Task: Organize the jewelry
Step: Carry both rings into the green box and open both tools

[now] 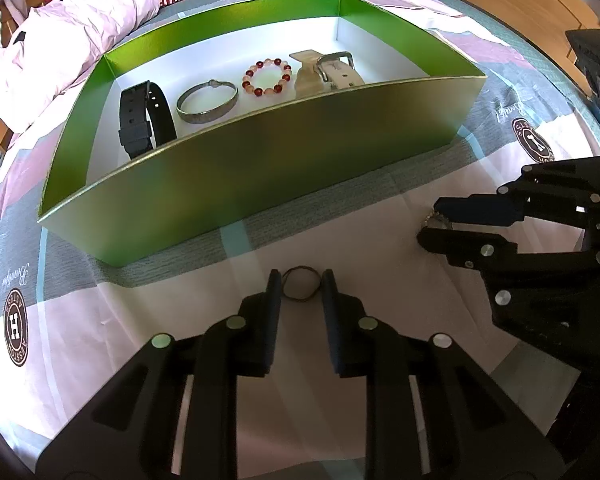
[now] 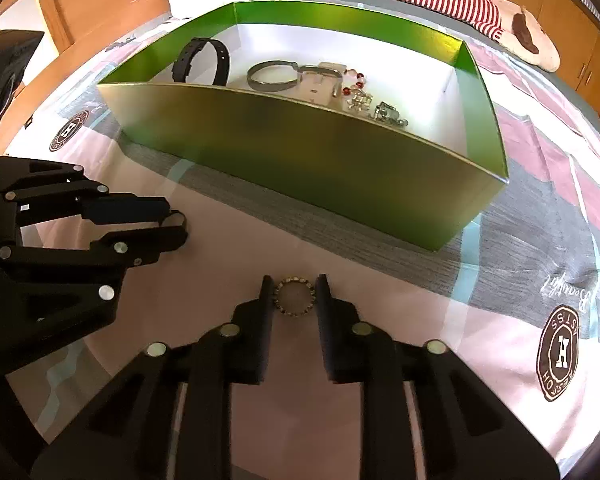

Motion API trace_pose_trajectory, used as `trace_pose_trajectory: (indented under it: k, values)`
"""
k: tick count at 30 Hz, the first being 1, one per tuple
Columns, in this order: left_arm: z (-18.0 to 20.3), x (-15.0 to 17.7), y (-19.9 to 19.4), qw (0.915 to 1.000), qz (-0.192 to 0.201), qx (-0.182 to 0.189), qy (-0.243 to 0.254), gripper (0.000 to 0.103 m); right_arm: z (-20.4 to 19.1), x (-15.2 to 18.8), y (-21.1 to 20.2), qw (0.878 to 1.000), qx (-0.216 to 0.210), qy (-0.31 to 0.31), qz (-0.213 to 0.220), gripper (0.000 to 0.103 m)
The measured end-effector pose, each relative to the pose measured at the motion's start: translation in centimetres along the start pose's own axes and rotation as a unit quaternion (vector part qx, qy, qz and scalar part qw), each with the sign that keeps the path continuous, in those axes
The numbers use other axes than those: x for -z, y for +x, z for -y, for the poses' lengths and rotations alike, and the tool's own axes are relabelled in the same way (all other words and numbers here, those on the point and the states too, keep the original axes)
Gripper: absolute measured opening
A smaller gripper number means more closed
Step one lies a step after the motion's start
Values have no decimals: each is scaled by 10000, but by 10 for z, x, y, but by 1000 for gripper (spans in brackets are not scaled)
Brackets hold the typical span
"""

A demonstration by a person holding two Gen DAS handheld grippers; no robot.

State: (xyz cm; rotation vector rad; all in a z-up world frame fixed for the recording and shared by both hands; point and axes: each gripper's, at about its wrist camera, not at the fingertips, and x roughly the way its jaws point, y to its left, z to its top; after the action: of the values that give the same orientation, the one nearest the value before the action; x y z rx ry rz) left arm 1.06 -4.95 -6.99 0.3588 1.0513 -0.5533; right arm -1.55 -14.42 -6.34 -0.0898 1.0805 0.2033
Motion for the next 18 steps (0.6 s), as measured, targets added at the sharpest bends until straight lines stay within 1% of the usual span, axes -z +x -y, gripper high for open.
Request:
trace_pose_trajectory:
  k: [6, 9, 11, 12, 14, 15, 16, 18]
  values:
    - [-1, -3, -10, 9999, 139, 24, -57, 20, 6, -4, -13, 9996, -146, 126, 190, 21]
    - [-4, -6, -27, 9994, 346, 48, -54, 20, 10, -6, -29, 9985, -336, 224, 375, 21]
    - [-9, -12, -45, 9981, 604, 104, -89, 20, 15, -11, -53, 9958, -512, 264, 717, 21]
    - [-14, -17, -56, 9967, 777, 167, -169, 20, 20, -17, -69, 9927, -610, 320, 986, 21]
    - [-25, -29, -69, 9939, 1013, 246, -356, 20, 32, -28, -85, 9880, -649, 509, 1306, 21]
    - [-33, -39, -74, 9921, 1112, 271, -519, 20, 40, -36, -90, 9860, -631, 627, 1412, 21]
    - [-37, -44, -74, 9914, 1132, 251, -607, 20, 50, -47, -90, 9844, -528, 763, 1495, 21]
    - [-45, -60, -67, 9905, 1171, 115, -717, 20, 66, -66, -79, 9831, -413, 959, 1506, 21]
